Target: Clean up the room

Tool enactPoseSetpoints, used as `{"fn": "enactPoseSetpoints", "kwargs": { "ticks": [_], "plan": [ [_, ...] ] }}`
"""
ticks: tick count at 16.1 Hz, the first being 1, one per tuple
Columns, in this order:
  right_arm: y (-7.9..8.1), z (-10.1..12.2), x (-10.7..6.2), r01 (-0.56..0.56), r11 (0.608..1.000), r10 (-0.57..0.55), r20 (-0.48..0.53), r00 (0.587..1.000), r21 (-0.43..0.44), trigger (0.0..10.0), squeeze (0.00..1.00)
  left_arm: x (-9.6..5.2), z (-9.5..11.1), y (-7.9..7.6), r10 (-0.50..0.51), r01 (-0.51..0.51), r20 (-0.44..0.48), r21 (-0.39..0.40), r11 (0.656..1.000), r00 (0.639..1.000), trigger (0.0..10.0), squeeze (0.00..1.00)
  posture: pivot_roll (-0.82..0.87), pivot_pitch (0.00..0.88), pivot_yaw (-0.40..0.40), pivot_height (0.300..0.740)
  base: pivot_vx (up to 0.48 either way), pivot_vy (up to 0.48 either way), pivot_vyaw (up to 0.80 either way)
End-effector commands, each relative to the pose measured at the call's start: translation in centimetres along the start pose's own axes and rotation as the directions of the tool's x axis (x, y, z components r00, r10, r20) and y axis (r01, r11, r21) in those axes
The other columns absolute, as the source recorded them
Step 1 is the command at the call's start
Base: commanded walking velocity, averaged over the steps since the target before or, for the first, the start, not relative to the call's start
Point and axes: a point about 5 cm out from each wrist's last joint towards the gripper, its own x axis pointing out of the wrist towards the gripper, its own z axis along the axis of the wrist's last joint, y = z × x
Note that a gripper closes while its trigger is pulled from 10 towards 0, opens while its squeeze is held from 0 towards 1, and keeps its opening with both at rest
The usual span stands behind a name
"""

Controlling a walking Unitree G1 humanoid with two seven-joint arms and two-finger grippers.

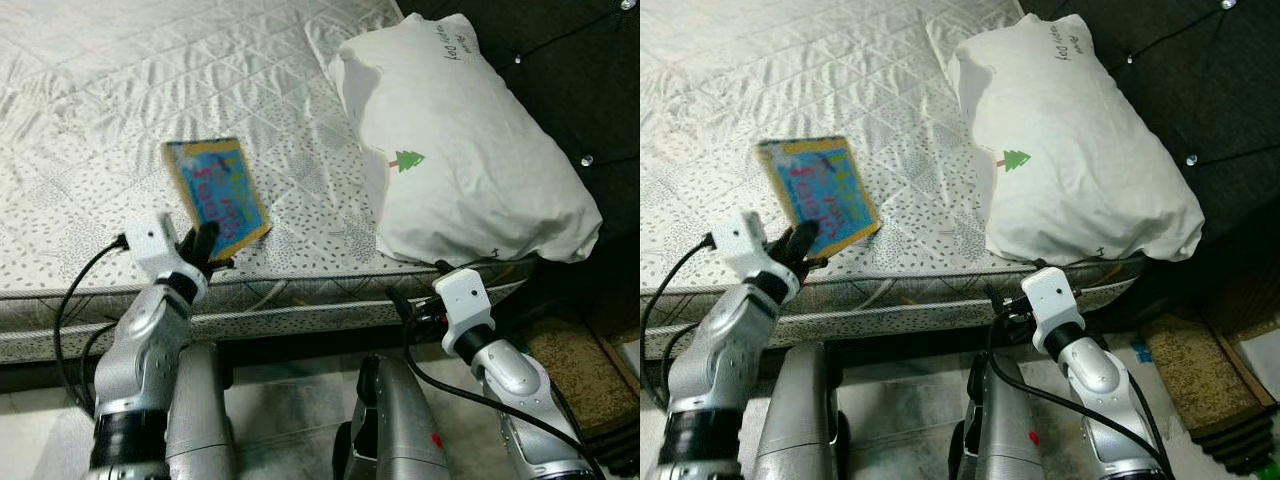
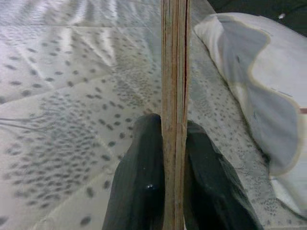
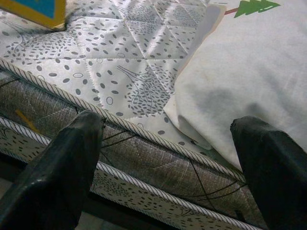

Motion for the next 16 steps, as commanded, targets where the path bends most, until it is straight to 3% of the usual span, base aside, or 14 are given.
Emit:
{"fn": "enactPoseSetpoints", "kwargs": {
  "ticks": [1, 6, 7, 8, 9, 11, 16],
  "plan": [
    [-0.5, 0.4, -0.5, 0.011, 0.999, -0.010, 0.018, 1.000, -0.042, 10.0, 0.00, 0.8, -1.7, -1.5, -0.087, 0.082, -0.087, -0.066, 0.994, 0.992, 10.0, 0.00, -0.01, 0.224, -0.155, 0.539, 0.000, 0.000, 0.00],
    [-1.8, 0.6, -1.7, 0.034, 0.995, -0.033, 0.008, 0.999, -0.089, 10.0, 0.00, 2.8, -3.5, -4.4, -0.191, 0.126, -0.260, -0.247, 0.961, 0.947, 10.0, 0.00, -0.07, 0.227, -0.158, 0.539, 0.000, 0.000, 0.00],
    [-1.9, 0.6, -1.8, 0.037, 0.995, -0.037, 0.006, 0.999, -0.093, 10.0, 0.00, 3.0, -3.4, -5.1, -0.227, 0.140, -0.250, -0.323, 0.936, 0.941, 10.0, 0.00, -0.08, 0.227, -0.159, 0.539, 0.000, 0.000, 0.00],
    [-2.0, 0.6, -2.0, 0.037, 0.994, -0.037, 0.003, 0.999, -0.103, 10.0, 0.00, 3.2, -3.1, -6.6, -0.310, 0.176, -0.237, -0.457, 0.872, 0.921, 10.0, 0.00, -0.08, 0.229, -0.162, 0.539, 0.000, 0.000, 0.00],
    [-1.9, 0.6, -2.1, 0.031, 0.993, -0.030, 0.004, 1.000, -0.111, 10.0, 0.00, 3.2, -3.1, -7.0, -0.328, 0.178, -0.239, -0.491, 0.853, 0.914, 10.0, 0.00, -0.08, 0.229, -0.165, 0.539, 0.000, 0.000, 0.00],
    [-1.6, 0.8, -2.2, 0.009, 0.991, -0.008, 0.007, 1.000, -0.131, 10.0, 0.00, 3.5, -3.1, -6.7, -0.323, 0.135, -0.259, -0.553, 0.822, 0.910, 10.0, 0.00, -0.09, 0.231, -0.173, 0.539, 0.000, 0.000, 0.00],
    [-1.9, 0.9, -2.2, 0.000, 0.986, 0.002, 0.008, 1.000, -0.164, 10.0, 0.00, 4.0, -2.3, -3.5, -0.229, 0.048, -0.289, -0.523, 0.851, 0.930, 10.0, 0.00, -0.09, 0.230, -0.179, 0.539, 0.000, 0.000, 0.00]
  ]
}}
